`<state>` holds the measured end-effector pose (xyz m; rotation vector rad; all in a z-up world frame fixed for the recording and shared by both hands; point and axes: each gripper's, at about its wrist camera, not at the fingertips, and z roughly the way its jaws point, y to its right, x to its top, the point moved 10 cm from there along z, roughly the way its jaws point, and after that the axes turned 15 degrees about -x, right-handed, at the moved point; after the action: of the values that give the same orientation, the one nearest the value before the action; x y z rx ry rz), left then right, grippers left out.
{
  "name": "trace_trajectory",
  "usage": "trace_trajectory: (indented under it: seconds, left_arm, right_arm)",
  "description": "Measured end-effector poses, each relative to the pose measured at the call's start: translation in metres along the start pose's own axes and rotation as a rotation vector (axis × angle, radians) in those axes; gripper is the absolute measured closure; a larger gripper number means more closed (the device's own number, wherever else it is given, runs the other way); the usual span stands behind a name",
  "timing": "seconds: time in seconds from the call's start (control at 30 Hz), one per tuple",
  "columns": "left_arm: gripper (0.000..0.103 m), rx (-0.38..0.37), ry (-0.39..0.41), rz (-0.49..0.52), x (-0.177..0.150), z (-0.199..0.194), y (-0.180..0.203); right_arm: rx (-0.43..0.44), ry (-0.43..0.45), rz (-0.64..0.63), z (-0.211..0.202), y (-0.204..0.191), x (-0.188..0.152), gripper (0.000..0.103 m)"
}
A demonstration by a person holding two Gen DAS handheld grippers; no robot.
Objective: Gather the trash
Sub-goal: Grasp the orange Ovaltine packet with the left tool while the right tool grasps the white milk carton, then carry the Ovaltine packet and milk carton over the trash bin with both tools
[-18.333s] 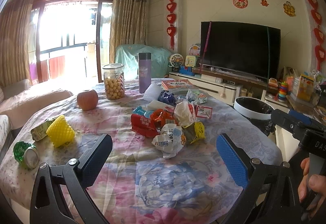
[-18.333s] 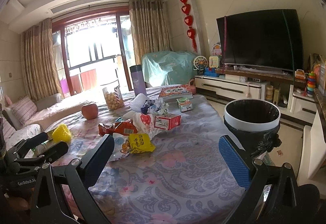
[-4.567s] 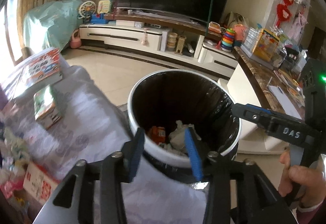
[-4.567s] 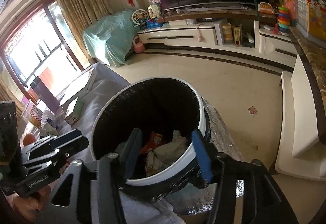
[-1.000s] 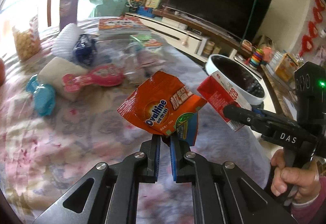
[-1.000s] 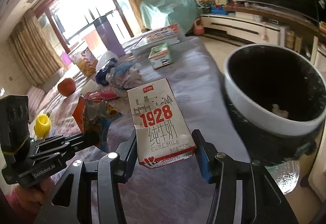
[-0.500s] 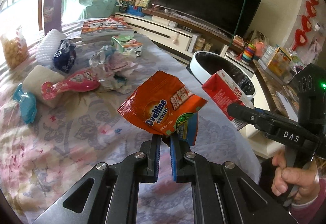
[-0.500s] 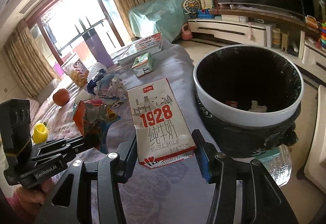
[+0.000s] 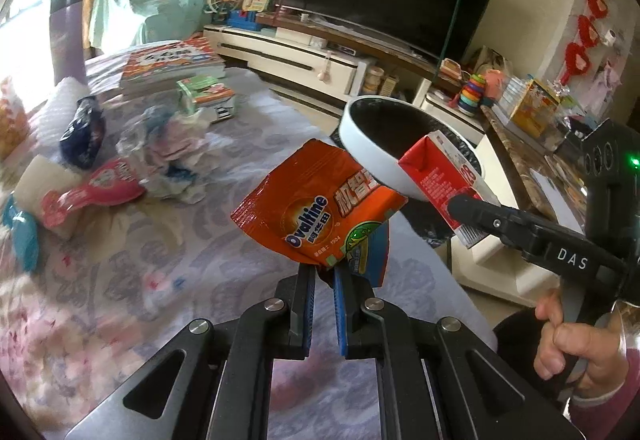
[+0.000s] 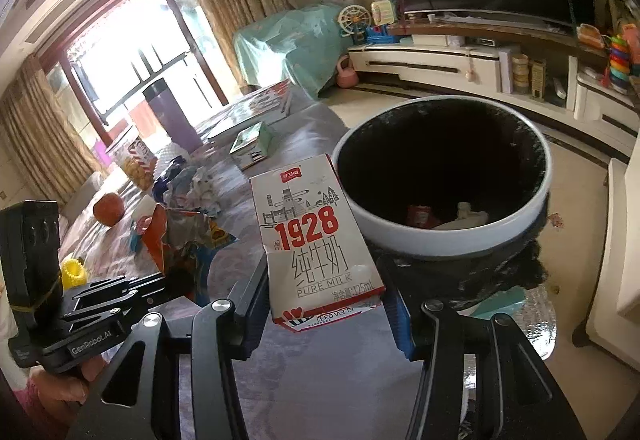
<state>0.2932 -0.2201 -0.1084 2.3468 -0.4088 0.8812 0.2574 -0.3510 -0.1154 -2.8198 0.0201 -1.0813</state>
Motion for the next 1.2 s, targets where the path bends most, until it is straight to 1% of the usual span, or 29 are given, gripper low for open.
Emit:
trace_trajectory:
  seconds: [0.43,0.67,1.0,1.2]
  left_arm:
    - [0.096,-0.026,-0.024,0.048,0.018,0.025,0.019]
    - [0.096,-0.032,-0.041,0.078,0.03,0.04,0.026]
    - [0.096,-0.045,-0.056,0.134,0.052,0.065,0.043]
    - [0.096,-0.056,-0.095,0.148,0.064,0.085,0.046]
  right_arm:
    - [-0.032,0.011,0.031,-0.003,0.031,0.012,0.051]
    - [-0.055,-0.003,0.056,0.002,0.048,0.02,0.051]
    - [-0.067,-0.011,0.095,0.01,0.07,0.031,0.051]
    - [-0.085,-0.016,0.103,0.015,0.08,0.038,0.051]
